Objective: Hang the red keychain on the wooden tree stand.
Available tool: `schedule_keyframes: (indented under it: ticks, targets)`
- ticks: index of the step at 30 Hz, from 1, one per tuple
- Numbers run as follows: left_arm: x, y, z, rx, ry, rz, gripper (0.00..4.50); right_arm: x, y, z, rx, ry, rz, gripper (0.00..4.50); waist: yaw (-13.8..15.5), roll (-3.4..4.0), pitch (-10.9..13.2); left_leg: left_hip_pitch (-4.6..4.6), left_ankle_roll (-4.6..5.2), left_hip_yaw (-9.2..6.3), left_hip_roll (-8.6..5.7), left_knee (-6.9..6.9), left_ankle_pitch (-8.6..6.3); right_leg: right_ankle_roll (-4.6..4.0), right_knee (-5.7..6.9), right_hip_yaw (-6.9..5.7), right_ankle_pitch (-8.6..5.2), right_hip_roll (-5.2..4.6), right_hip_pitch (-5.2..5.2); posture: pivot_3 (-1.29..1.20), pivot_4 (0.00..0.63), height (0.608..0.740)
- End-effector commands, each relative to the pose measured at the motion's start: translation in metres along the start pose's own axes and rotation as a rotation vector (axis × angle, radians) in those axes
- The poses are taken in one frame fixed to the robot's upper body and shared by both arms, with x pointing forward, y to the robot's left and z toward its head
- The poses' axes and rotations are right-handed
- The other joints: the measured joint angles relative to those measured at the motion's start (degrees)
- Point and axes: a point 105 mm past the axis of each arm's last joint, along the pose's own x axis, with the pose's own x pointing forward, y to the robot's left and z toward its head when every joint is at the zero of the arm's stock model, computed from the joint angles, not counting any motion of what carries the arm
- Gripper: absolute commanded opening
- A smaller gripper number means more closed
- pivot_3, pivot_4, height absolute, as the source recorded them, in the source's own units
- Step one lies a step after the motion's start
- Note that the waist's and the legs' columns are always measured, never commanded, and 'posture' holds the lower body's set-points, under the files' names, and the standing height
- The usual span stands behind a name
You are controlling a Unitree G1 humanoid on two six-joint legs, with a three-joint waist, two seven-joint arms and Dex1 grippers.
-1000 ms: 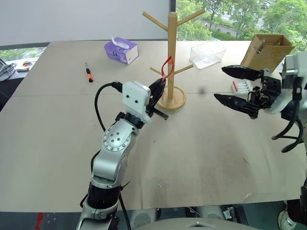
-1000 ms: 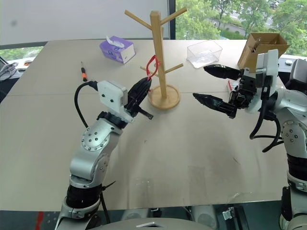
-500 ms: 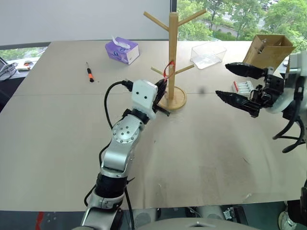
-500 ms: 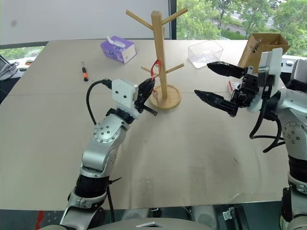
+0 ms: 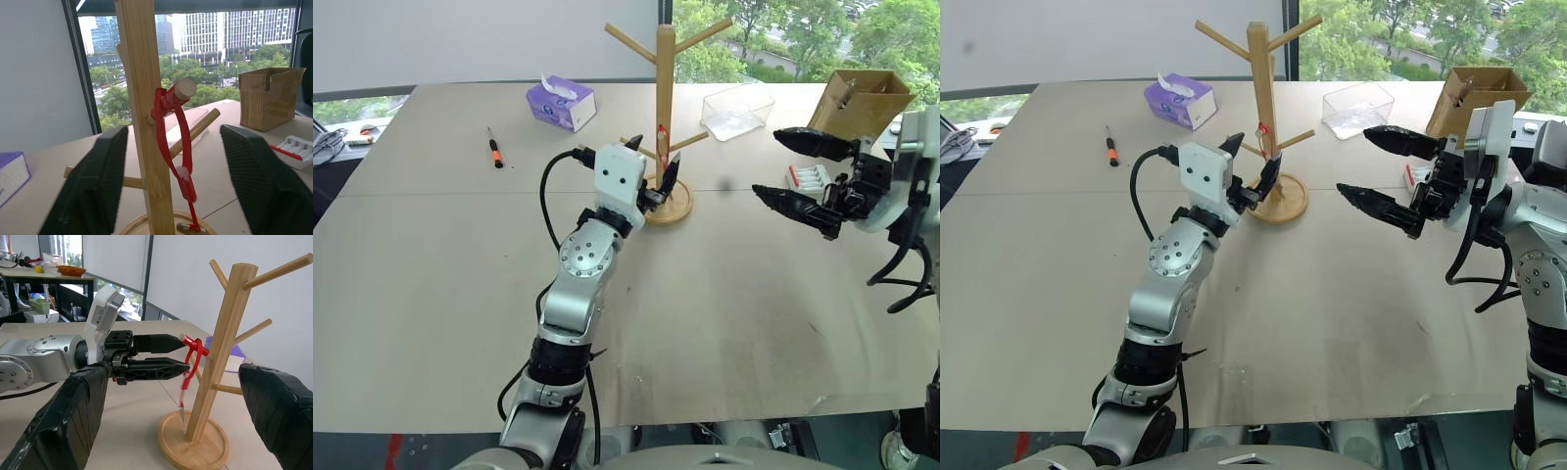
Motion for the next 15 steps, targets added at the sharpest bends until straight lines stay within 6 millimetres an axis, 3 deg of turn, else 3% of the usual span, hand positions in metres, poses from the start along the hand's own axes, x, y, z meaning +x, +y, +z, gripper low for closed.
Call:
schedule_keyframes:
  ticks: [1,5,9,15]
  targets:
    - [-0.008,0.006,0.004,-0.009,-0.023,0.023,4.37,-0.002,0.0,0.006,-0.029,-0.022,-0.032,4.5,0.0,0.0,0.0,0.0,0.0,0.0,0.0,0.0,0.0,0.0,0.0,0.0,0.0,0.0,0.0,0.0,0.15,0.74]
    - [-0.025,0.033,-0.016,-0.052,0.041,0.132,4.37,-0.007,-0.015,-0.02,0.016,0.027,-0.18,4.5,-0.12,0.0,0.0,0.01,-0.01,0.01,0.05,-0.01,0.01,0.0,0.01,0.02,0.0,0.0,-0.01,0.0,0.15,0.74]
    - [-0.045,0.069,-0.051,-0.028,0.162,0.313,4.37,-0.016,-0.038,-0.061,0.072,0.055,-0.436,4.5,-0.05,0.0,-0.02,0.03,-0.11,0.01,0.03,0.0,0.07,0.0,0.04,0.0,0.0,0.02,-0.01,0.0,0.15,0.74]
    - [-0.078,0.101,-0.088,-0.005,0.247,0.492,4.37,-0.036,-0.058,-0.12,0.056,0.119,-0.76,4.5,0.03,-0.01,-0.01,-0.02,-0.27,0.1,-0.03,0.0,0.16,0.02,0.0,0.02,0.01,0.0,-0.04,0.0,0.15,0.74]
